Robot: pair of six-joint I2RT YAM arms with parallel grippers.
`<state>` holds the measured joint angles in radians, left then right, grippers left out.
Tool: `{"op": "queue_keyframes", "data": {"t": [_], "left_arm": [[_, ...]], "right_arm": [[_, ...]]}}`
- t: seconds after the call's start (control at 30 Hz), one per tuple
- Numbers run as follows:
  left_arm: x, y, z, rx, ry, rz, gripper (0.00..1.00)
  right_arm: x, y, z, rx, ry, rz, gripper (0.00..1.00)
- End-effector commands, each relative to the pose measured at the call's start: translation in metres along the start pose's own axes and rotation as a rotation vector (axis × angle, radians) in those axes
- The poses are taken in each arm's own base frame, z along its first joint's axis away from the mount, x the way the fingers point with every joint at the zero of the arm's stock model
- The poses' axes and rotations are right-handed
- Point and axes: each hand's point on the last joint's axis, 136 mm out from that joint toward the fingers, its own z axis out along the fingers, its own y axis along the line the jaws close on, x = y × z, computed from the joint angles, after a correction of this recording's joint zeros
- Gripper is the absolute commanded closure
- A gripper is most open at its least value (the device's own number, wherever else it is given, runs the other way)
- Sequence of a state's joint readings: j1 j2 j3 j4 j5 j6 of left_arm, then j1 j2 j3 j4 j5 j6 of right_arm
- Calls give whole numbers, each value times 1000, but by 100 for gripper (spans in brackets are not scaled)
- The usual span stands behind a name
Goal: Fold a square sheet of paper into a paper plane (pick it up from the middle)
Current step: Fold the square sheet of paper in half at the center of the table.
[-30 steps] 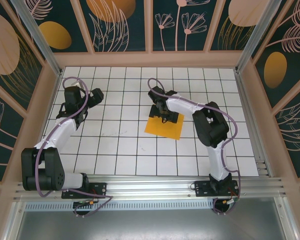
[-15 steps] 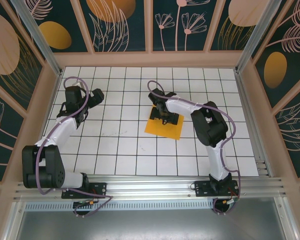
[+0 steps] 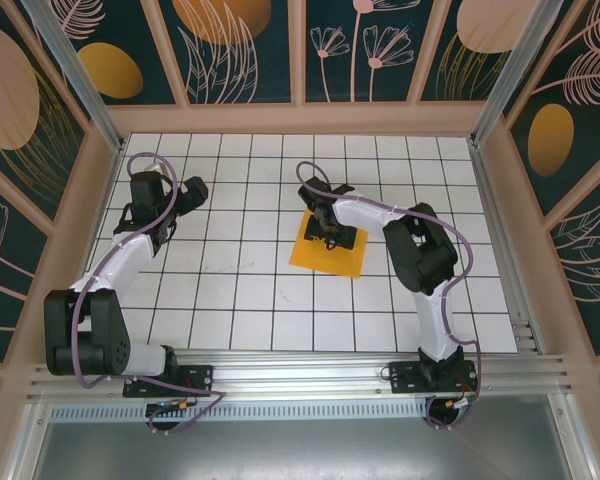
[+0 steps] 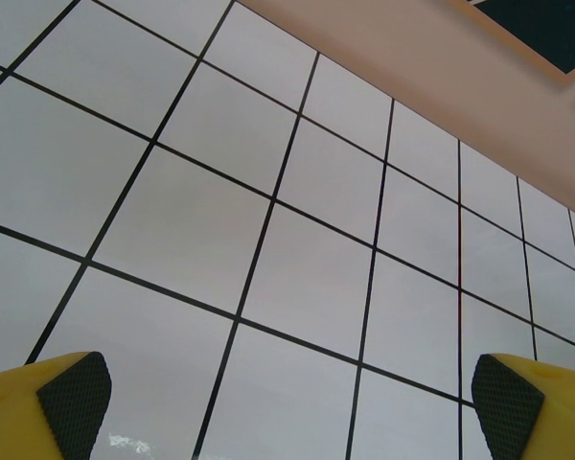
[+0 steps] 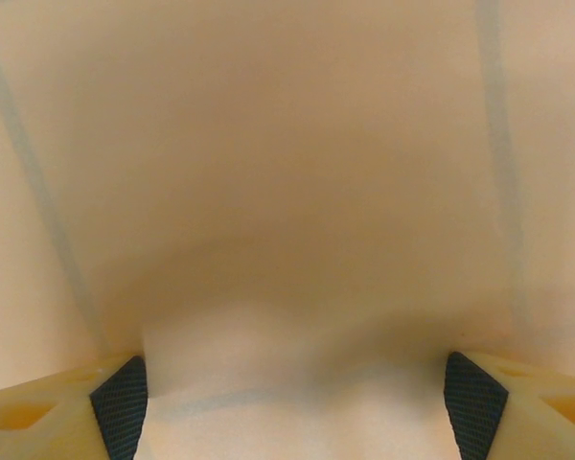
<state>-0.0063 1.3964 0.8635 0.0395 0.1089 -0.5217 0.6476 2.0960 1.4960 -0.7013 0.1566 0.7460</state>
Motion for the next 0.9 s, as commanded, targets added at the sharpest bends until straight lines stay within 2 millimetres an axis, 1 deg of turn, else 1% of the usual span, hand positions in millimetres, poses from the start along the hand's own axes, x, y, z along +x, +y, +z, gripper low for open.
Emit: {"op": "queue_keyframes", "data": {"t": [0.0, 0.13, 0.23, 0.33, 0.4, 0.5, 0.63, 0.8, 0.87], "left_arm": [[-7, -5, 0, 13, 1, 1, 1], [-4, -5, 1, 19, 11, -1, 1], [-2, -8, 1, 34, 22, -4, 2], [5, -12, 4, 65, 53, -22, 1], [12, -17, 7, 104, 83, -41, 2], [23, -22, 10, 153, 127, -70, 1], [37, -28, 12, 213, 166, -111, 2], [54, -38, 10, 293, 213, -156, 7], [61, -43, 10, 311, 228, -159, 10]], "right_arm": [[43, -28, 41, 100, 155, -32, 22], [41, -24, 40, 83, 151, -38, 25], [34, -17, 32, 53, 132, -53, 29], [24, -7, 19, 6, 94, -72, 36], [16, -1, 9, -26, 63, -74, 42], [7, 8, -7, -84, 27, -74, 47], [2, 21, -28, -189, -11, -69, 57], [-3, 43, -58, -378, -54, -73, 68], [-5, 52, -71, -458, -64, -77, 70]]}}
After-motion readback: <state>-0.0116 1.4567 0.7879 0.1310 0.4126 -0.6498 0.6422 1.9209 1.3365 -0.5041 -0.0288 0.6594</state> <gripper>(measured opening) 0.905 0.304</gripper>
